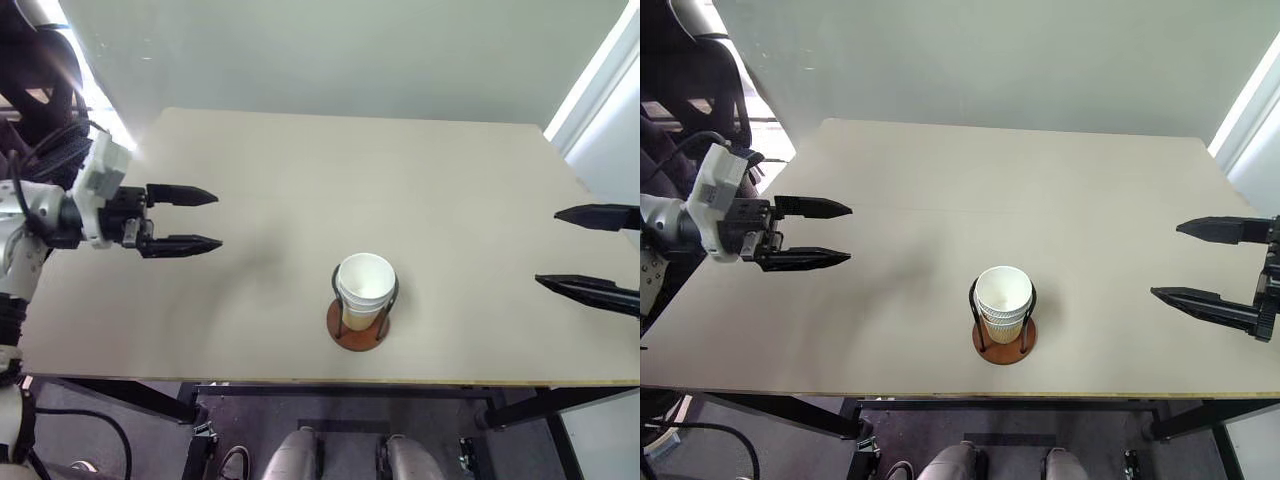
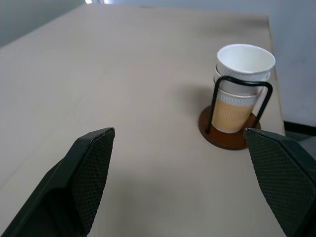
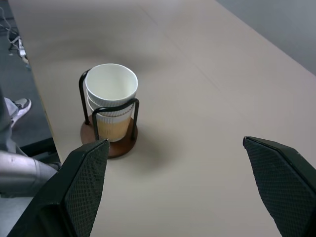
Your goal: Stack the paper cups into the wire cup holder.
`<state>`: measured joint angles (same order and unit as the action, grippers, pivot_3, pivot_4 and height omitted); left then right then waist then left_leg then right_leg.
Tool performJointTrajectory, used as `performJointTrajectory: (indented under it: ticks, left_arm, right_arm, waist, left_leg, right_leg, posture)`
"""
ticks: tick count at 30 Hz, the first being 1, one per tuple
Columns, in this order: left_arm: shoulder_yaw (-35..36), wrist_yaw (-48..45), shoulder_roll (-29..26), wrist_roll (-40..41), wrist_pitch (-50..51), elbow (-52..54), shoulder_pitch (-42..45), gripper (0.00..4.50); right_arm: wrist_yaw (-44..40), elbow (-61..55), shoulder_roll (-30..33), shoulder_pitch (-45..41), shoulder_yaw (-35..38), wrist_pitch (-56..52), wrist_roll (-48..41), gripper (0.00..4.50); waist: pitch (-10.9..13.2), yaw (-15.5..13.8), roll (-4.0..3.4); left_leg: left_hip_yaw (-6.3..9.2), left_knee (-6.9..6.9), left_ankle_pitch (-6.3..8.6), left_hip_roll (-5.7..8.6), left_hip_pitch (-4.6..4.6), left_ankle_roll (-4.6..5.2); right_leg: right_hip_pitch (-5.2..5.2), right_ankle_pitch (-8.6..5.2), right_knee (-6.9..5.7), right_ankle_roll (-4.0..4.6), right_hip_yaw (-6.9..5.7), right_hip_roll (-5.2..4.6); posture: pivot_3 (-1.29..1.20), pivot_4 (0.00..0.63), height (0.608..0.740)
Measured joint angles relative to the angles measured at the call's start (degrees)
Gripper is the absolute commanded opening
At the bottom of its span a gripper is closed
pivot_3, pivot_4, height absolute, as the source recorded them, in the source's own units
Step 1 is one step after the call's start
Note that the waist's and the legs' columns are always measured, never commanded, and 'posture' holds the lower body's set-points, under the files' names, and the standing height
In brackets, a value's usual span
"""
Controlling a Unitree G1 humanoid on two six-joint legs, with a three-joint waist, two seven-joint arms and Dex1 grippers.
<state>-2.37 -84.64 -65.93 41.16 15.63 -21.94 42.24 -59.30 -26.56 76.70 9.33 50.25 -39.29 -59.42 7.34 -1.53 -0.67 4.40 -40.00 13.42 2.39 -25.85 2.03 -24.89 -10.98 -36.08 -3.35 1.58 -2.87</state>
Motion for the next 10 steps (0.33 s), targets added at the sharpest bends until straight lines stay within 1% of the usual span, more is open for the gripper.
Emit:
performJointTrajectory:
  ticks: [3, 10]
  left_arm:
    - [1.52, -0.20, 1.06, -1.64, 0.96, 0.40, -0.27, 4.50]
    - [3.34, -1.01, 2.34, -4.78, 2.45, 0.93, -0.38, 4.50]
  right_arm:
    - [-0.34, -0.15, -1.11, -1.75, -0.70, -1.61, 0.71, 4.47]
    - [-0.66, -1.04, -2.07, -5.26, -2.16, -4.50, 1.63, 4.47]
  waist:
    - [0.00, 0.02, -0.01]
    - [0.00, 0.05, -0.01]
  left_leg:
    - [0.00, 0.00, 0.09, -0.03, -0.01, -0.15]
    - [0.01, 0.02, 0.13, -0.10, -0.05, -0.13]
  right_leg:
    - [-0.07, 0.05, -0.05, 0.08, 0.01, 0.02]
    - [-0.17, 0.12, -0.07, 0.16, 0.04, 0.10]
  posture:
    - [0.00, 0.150, 0.740]
    - [0.00, 0.150, 0.740]
